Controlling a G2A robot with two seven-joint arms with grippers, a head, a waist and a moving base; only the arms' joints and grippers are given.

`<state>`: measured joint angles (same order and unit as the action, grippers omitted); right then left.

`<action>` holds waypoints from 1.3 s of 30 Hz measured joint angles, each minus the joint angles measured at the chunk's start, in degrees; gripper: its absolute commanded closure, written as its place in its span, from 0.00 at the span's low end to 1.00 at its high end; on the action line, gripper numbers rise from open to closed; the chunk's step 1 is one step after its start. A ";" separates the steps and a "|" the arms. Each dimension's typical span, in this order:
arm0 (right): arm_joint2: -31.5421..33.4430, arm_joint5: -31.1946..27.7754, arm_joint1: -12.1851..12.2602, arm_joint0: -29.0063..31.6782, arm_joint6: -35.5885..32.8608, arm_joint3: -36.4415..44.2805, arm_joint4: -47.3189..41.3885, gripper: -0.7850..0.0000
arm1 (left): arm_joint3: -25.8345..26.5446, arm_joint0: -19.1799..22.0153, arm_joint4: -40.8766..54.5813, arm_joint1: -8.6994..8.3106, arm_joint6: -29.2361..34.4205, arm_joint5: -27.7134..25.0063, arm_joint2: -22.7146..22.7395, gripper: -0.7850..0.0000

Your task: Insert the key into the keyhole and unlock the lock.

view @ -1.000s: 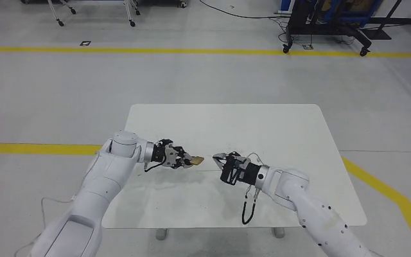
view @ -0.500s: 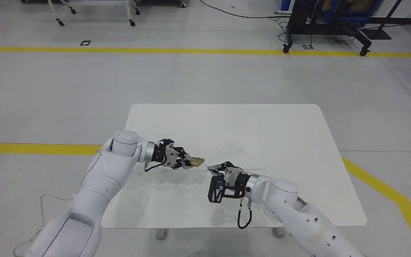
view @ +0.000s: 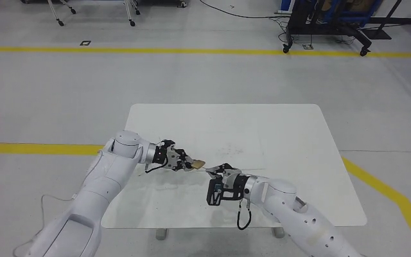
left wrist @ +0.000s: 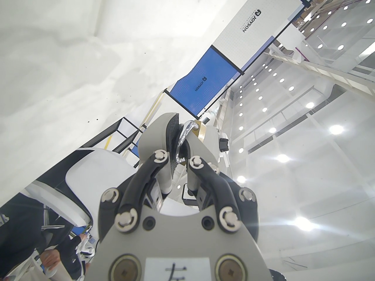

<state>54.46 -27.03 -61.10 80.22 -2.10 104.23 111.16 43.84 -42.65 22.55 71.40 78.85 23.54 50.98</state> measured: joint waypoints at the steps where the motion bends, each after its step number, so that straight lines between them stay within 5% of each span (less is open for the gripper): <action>1: -0.14 -0.14 -0.04 -0.08 -0.15 -0.07 0.20 1.00 | 0.08 -0.04 -0.04 -0.03 -0.01 -0.01 -0.06 1.00; 39: -1.51 0.46 -1.08 -0.82 -2.45 -0.87 2.11 1.00 | 1.78 -0.35 -0.36 -0.74 -0.04 0.30 -1.51 1.00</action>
<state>52.96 -26.57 -62.17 79.39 -4.55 103.36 113.28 45.62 -43.00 22.19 70.66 78.81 23.85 49.47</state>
